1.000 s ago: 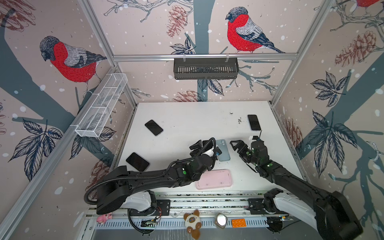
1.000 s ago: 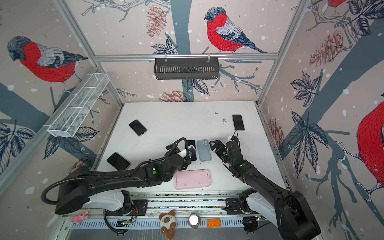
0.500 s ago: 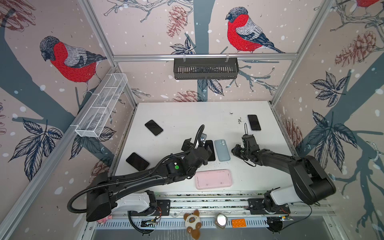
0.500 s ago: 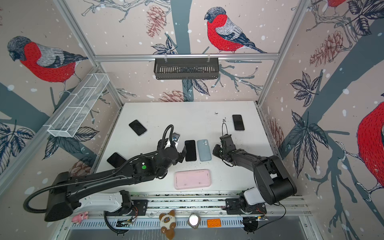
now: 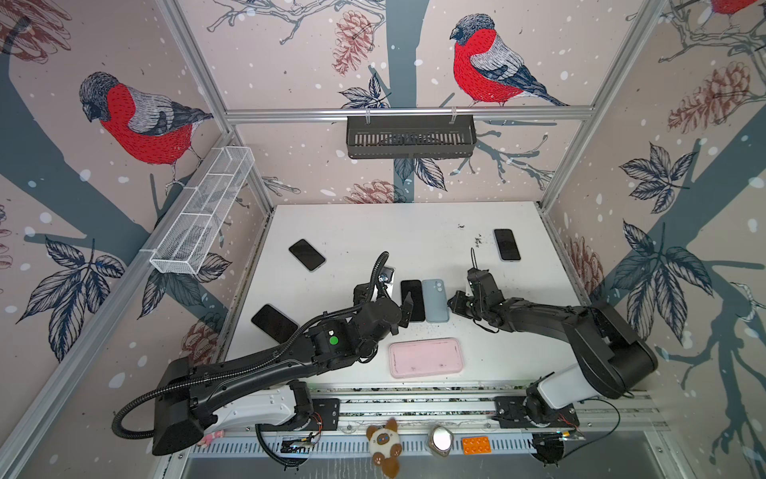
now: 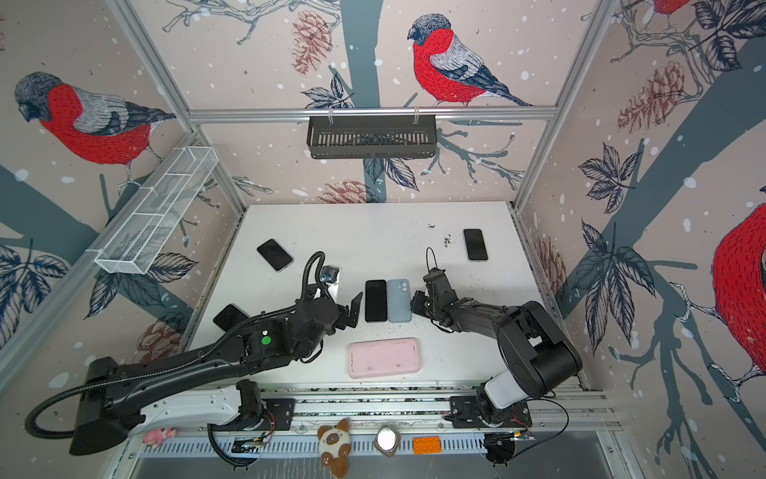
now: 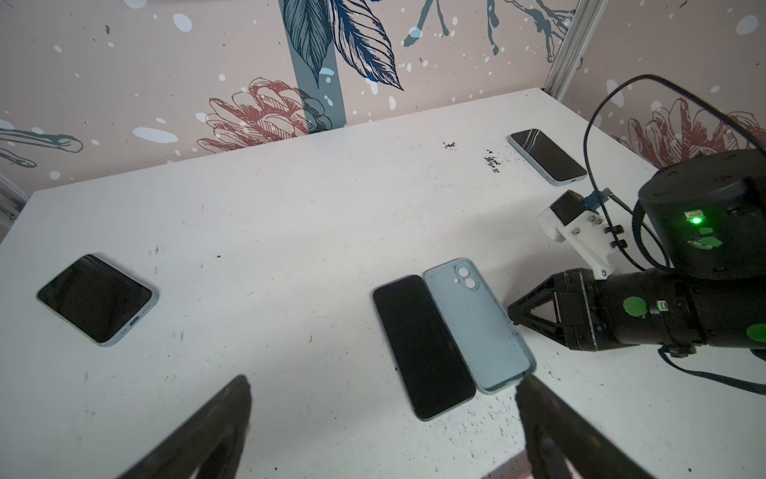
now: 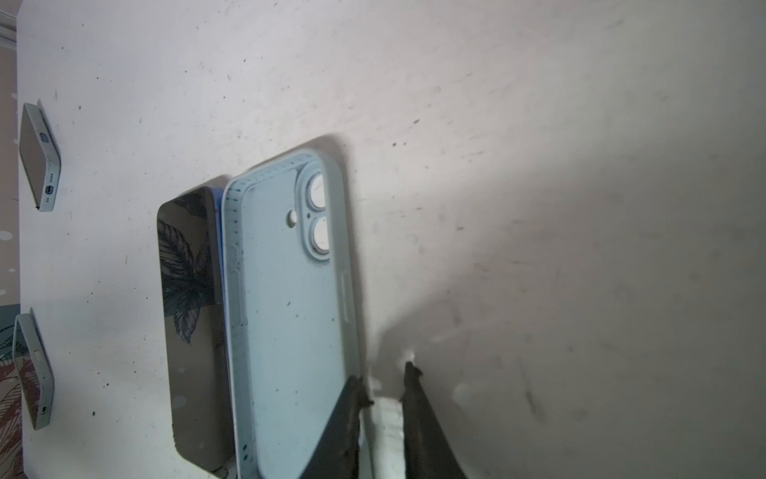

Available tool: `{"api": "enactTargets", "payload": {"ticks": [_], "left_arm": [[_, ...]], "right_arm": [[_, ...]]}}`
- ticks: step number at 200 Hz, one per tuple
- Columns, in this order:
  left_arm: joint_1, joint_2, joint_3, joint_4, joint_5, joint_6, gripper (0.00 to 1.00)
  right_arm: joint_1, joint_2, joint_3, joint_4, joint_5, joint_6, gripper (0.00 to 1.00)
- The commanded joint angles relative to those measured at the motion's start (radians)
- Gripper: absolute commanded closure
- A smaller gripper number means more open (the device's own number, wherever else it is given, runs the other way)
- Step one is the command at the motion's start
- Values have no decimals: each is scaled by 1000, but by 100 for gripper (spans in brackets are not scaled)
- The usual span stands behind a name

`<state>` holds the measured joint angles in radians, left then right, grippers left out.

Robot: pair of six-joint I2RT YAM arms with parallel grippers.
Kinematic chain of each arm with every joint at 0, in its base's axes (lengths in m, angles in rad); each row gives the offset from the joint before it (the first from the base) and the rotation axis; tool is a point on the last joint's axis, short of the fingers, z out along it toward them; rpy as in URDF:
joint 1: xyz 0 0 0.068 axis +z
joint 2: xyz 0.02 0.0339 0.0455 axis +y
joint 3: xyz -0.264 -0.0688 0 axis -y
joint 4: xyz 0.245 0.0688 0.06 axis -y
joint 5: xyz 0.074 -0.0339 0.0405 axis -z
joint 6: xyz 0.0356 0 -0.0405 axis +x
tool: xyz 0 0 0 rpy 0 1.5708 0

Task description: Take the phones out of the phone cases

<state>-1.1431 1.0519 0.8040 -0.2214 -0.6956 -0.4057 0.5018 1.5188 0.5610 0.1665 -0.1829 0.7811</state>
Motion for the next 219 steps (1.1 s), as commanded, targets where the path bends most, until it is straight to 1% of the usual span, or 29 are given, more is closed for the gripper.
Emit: {"api": "enactTargets", "payload": {"ticks": [1, 22, 32, 41, 49, 66, 72, 82, 101, 124, 130, 145, 158, 171, 191, 219], "left_arm": [[2, -6, -7, 5, 9, -33, 2], [2, -11, -14, 0, 19, -44, 2], [2, -17, -17, -1, 35, -51, 2], [2, -26, -23, 2, 54, -54, 2], [2, -35, -29, 6, 69, -58, 2], [2, -54, -43, 19, 98, -66, 2], [2, -60, -46, 25, 108, -66, 2], [2, -68, -52, 33, 122, -63, 2], [2, -73, -58, 36, 130, -63, 2], [2, -75, -67, 39, 147, -59, 2], [2, -76, -70, 39, 150, -58, 2], [2, -78, -78, 36, 153, -58, 2], [2, -81, -81, 38, 160, -59, 2], [2, -82, -82, 40, 169, -52, 2], [2, -81, -82, 40, 173, -42, 2], [2, -78, -82, 34, 179, -32, 2]], "right_arm": [[3, -7, 15, -19, 1, 12, 78], [-18, -43, 20, -54, 15, -2, 73], [-39, -79, 20, -76, 23, -13, 67], [-52, -123, 23, -106, 48, -32, 53], [-61, -165, 33, -141, 76, -60, 38], [-79, -243, 74, -241, 156, -137, 15], [-89, -260, 91, -276, 182, -165, 8], [-112, -299, 118, -317, 219, -210, 1], [-169, -324, 154, -350, 266, -288, 0], [-248, -312, 187, -350, 318, -363, 0], [-276, -304, 194, -344, 321, -369, 0], [-353, -281, 206, -316, 275, -364, 0], [-384, -270, 194, -256, 286, -364, 0], [-411, -207, 198, -214, 299, -364, 0], [-446, -116, 246, -205, 309, -370, 0], [-499, -7, 274, -139, 288, -382, 1]]}}
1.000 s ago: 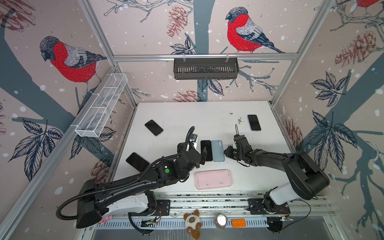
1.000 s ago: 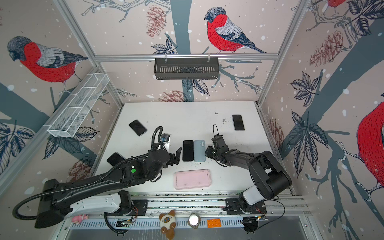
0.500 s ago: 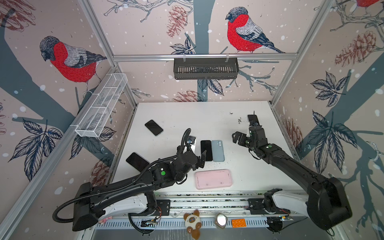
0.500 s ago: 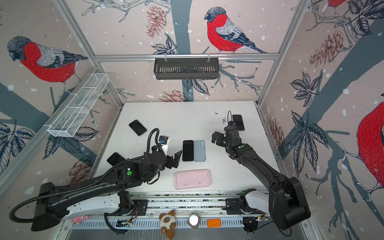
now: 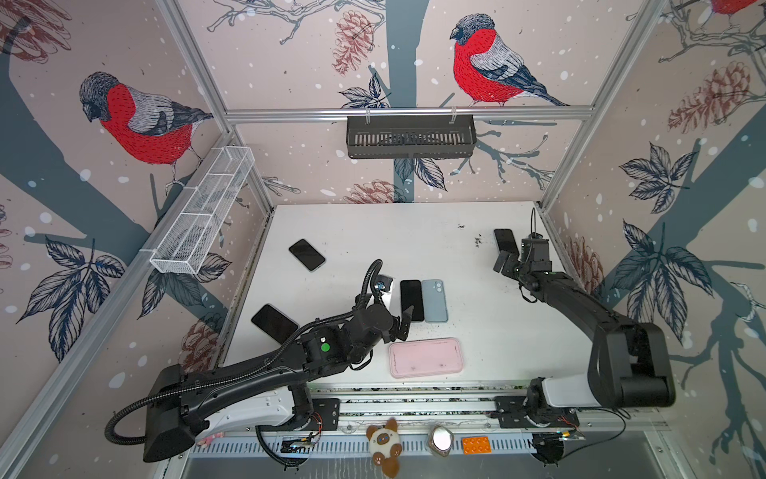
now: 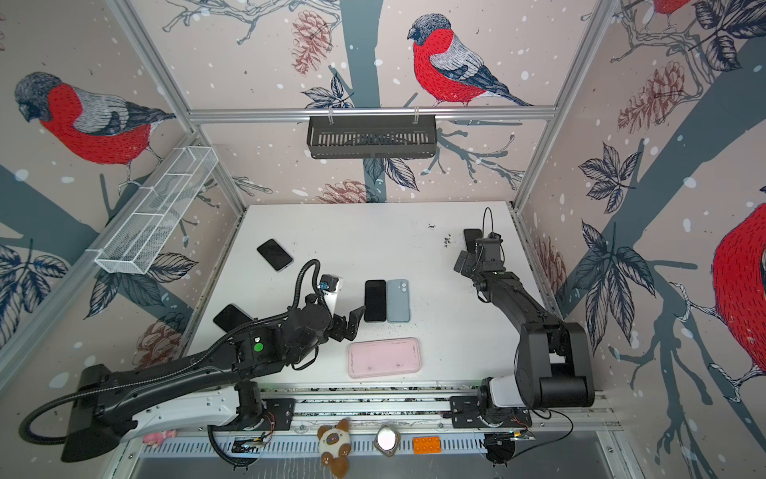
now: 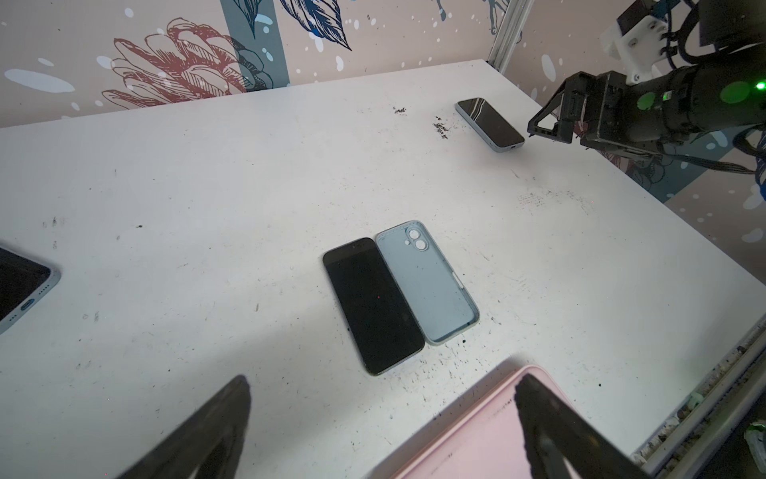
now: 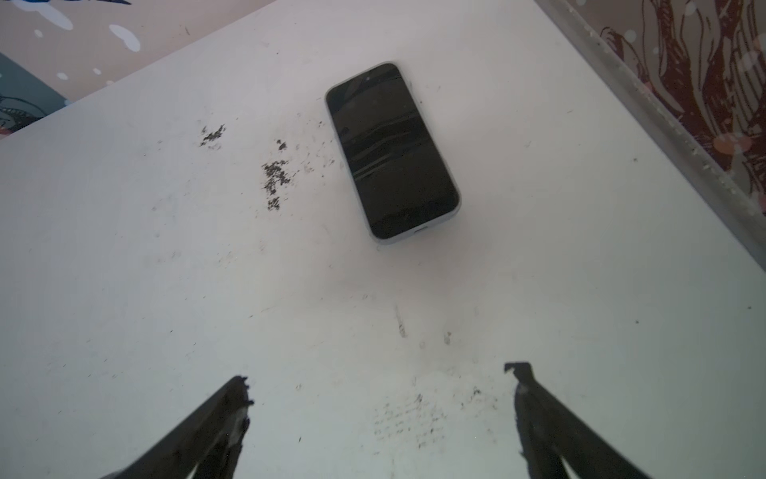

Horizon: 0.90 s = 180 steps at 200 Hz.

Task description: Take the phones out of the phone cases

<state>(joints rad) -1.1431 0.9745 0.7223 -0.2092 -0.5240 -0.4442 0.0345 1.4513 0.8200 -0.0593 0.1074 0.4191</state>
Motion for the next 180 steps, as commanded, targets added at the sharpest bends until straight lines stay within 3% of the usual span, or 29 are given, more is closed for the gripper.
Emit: {"api": "enactTargets", "payload": {"ticks": [1, 98, 180], "left_arm": [[2, 0, -1, 22, 8, 7, 2], [3, -31, -82, 56, 29, 67, 2], [2, -38, -86, 53, 15, 74, 2]], "right_arm": [[-33, 62, 15, 90, -4, -19, 1], [-101, 495, 338, 34, 37, -184, 1], [-104, 632, 521, -26, -29, -255, 0]]}}
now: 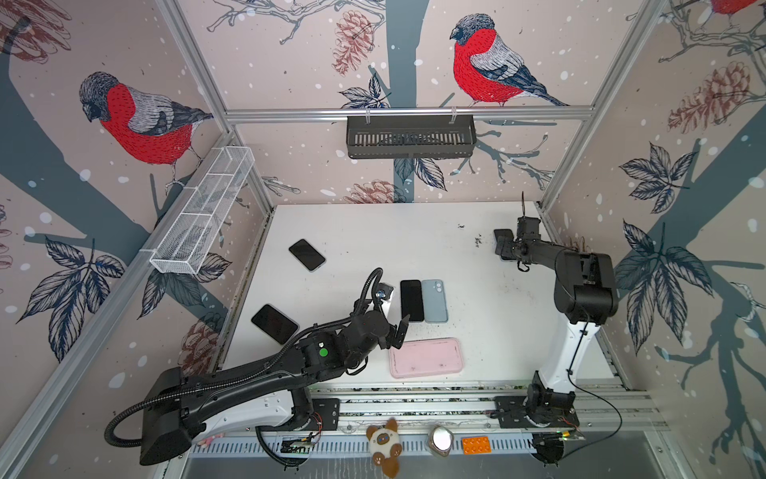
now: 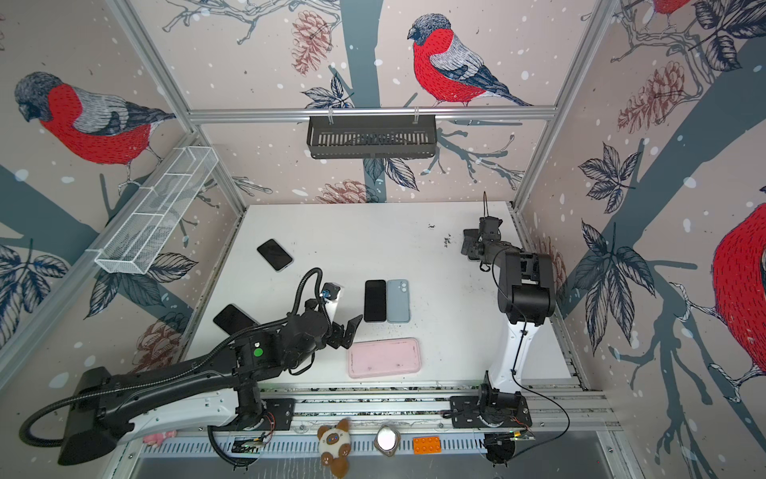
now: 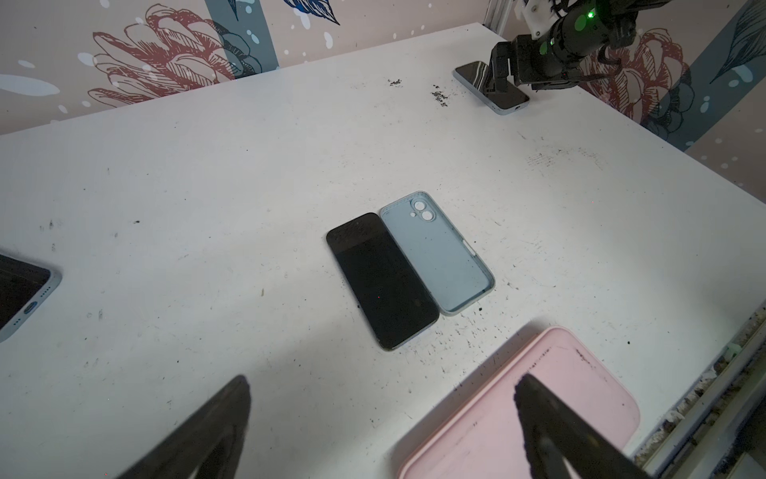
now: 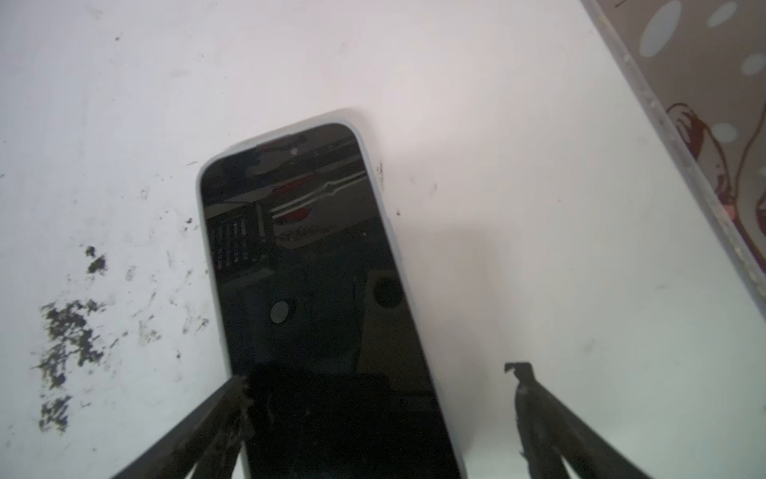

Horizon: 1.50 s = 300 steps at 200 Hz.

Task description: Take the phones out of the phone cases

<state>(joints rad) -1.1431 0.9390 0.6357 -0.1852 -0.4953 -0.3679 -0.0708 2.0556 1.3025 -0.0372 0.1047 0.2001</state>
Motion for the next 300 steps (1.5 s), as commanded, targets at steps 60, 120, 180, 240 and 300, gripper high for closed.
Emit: {"api": "enactTargets", "payload": {"ticks": [60, 120, 180, 240, 300], "left_arm": [[2, 3, 2, 22, -18, -3, 2], [2, 0, 0, 15, -12, -9, 2], [2, -12, -1, 10, -10, -11, 2], [2, -25, -5, 11, -5, -15, 2], [2, -32, -11, 13, 0, -17, 2]], "right_arm": [[-1, 72, 121, -106, -90, -56, 0], [20, 97, 153, -138, -139, -68, 0], [29, 39, 108, -112, -160, -59, 0], [36, -7, 63, -98, -177, -58, 1], [37, 26, 83, -130, -160, -65, 1]]}}
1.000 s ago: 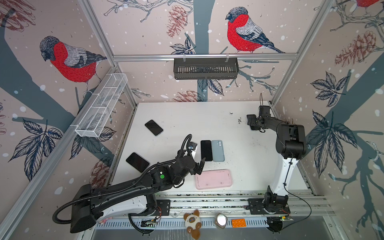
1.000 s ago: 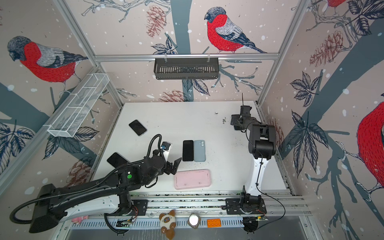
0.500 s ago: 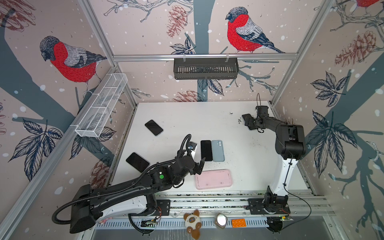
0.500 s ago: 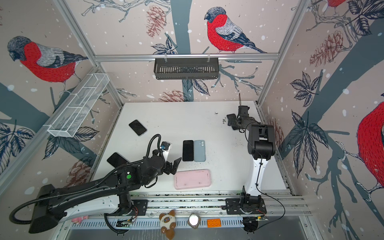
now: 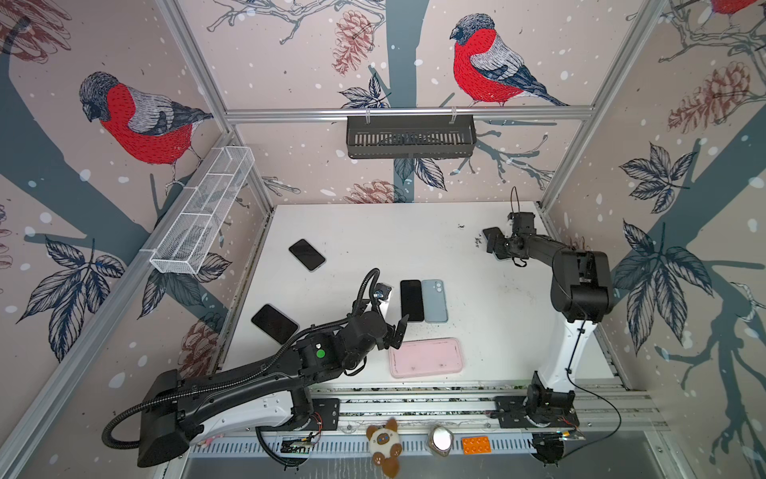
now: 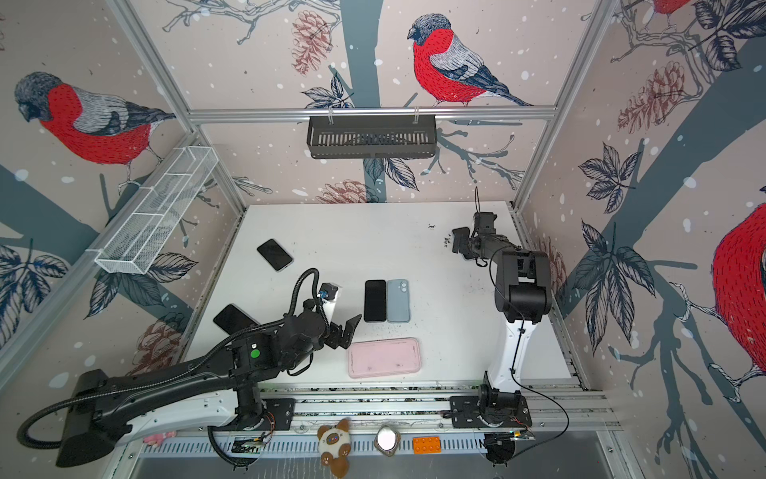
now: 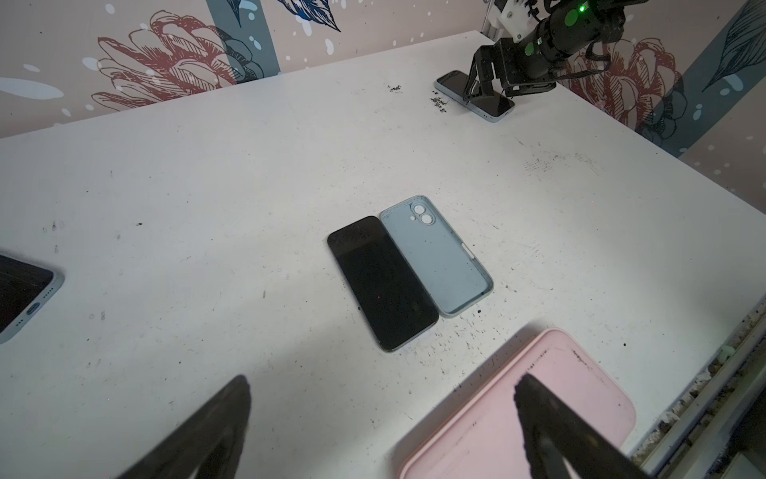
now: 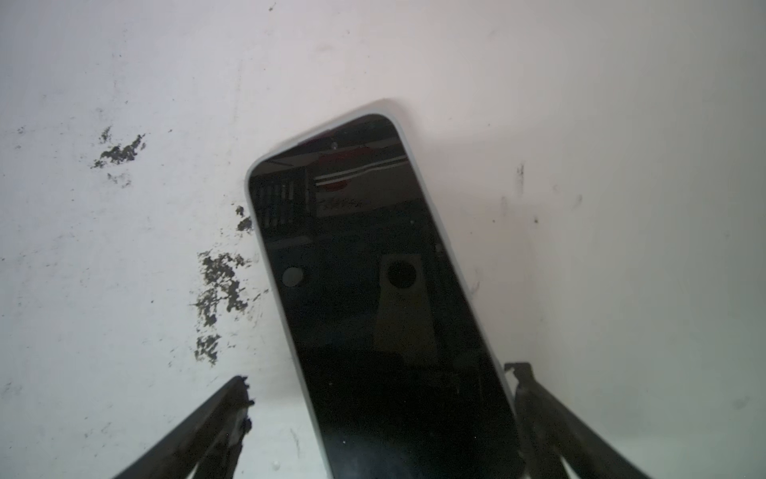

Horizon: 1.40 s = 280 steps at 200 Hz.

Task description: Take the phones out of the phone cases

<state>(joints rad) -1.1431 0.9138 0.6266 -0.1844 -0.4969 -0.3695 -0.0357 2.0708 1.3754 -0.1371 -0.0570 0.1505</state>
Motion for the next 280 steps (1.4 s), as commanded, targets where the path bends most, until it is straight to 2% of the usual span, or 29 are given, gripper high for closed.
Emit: {"api": "enactTargets", "payload": {"ticks": [1, 66, 123, 155, 221, 280], "left_arm": [[2, -7, -2, 13, 1, -15, 2], [2, -10, -2, 14, 5, -15, 2], [2, -13, -3, 14, 6, -15, 2], [2, -18, -4, 11, 7, -18, 2], [2, -35, -8, 26, 21, -39, 2], [2, -23, -5, 91, 61, -73, 2]], "right_arm": [[3, 11, 10, -30, 3, -16, 1], [44, 67, 59, -88, 59, -34, 1], [60, 92, 96, -119, 79, -27, 14], [51, 96, 90, -116, 69, -21, 26], [45, 86, 48, -80, 40, 17, 38], [48, -7, -69, 21, -5, 73, 45]]}}
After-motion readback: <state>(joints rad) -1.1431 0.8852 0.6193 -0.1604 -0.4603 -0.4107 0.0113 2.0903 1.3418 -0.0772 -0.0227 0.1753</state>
